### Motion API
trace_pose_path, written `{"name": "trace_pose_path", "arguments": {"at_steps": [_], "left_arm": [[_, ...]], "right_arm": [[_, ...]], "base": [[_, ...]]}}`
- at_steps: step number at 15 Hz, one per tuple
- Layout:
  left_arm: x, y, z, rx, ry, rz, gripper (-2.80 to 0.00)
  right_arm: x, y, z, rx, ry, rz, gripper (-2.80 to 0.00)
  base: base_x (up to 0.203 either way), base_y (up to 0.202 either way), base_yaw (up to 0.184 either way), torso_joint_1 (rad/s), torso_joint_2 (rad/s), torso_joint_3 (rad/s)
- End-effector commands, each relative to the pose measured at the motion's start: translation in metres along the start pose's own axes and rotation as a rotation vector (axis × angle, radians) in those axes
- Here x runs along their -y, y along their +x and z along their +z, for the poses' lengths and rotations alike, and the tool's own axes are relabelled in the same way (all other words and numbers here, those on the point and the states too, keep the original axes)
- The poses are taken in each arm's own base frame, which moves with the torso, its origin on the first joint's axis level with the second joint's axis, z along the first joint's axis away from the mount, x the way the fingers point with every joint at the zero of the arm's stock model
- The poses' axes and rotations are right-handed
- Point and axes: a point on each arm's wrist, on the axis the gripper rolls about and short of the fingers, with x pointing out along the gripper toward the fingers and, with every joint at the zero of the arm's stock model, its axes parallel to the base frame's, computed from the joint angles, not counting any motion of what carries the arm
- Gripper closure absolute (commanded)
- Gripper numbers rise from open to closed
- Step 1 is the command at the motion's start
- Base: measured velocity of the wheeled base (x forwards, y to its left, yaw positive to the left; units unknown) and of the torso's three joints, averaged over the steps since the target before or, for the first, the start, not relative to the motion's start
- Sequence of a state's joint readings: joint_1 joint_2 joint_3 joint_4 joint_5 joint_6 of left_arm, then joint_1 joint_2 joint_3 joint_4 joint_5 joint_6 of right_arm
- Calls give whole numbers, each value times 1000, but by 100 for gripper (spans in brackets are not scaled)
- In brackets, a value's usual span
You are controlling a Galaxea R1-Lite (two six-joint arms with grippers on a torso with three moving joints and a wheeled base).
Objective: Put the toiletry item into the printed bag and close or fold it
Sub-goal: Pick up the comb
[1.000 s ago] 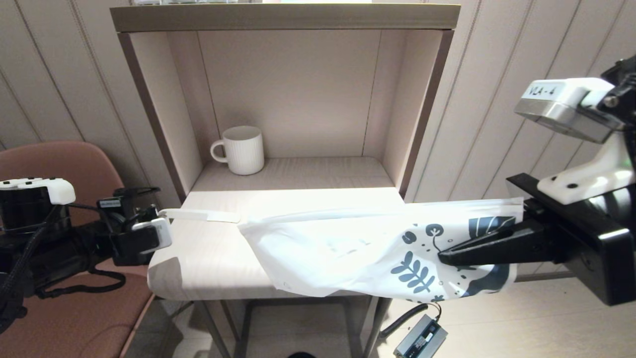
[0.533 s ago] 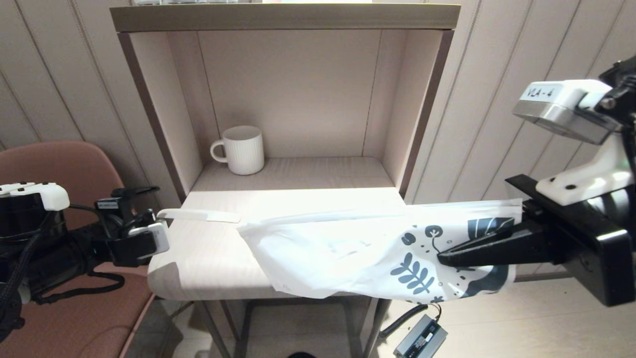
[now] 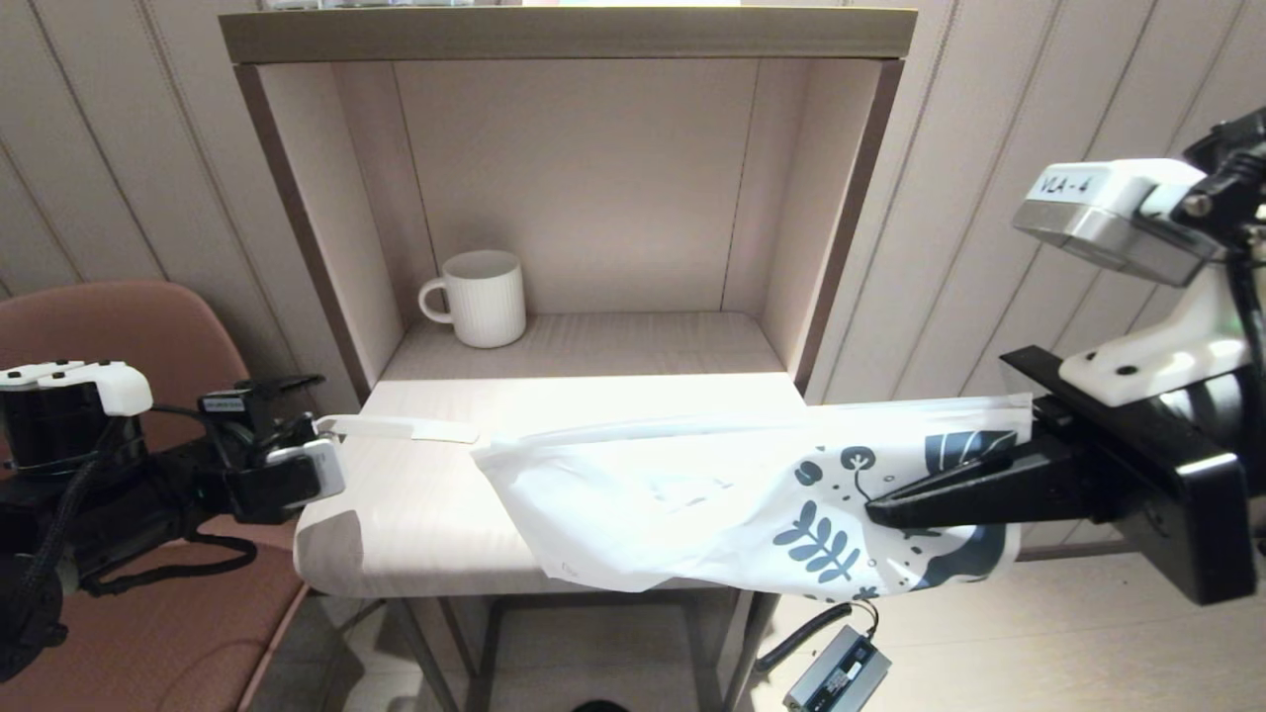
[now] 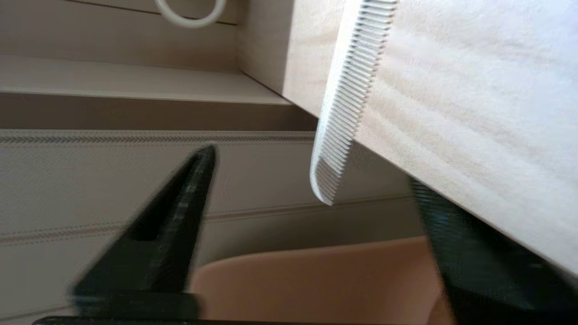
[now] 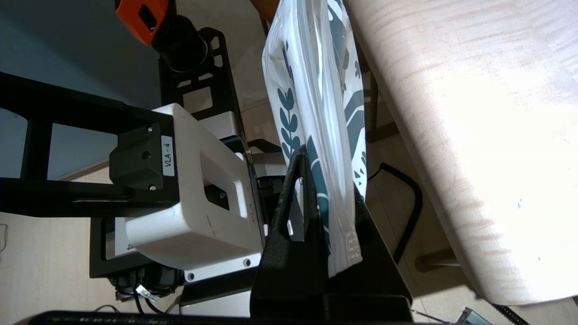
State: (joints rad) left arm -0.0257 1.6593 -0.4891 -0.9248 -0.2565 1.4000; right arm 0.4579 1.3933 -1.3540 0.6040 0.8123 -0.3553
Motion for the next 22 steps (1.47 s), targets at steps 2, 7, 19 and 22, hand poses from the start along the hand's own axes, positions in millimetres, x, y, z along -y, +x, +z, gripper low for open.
{"name": "trace_pose_path", "arguments": {"at_steps": [2,7,19,22], "left_arm": [[2,5,-2,-1,7,-1,0],[8,6,-3,-2,2,-22,0],[-22,-8,6,21,-140,73,0],[-26,-23,11,12,-154,38,0]], "right_arm": [[2,2,-1,-4,2,8,0],[2,2,-1,-6,5,8,0],[-1,0,0,0,0,5,0],[-4,-3,-1,5,-4,3,0]], "base": [[0,0,0,0,0,0],[0,0,0,0,0,0],[0,0,0,0,0,0],[0,0,0,0,0,0]]}}
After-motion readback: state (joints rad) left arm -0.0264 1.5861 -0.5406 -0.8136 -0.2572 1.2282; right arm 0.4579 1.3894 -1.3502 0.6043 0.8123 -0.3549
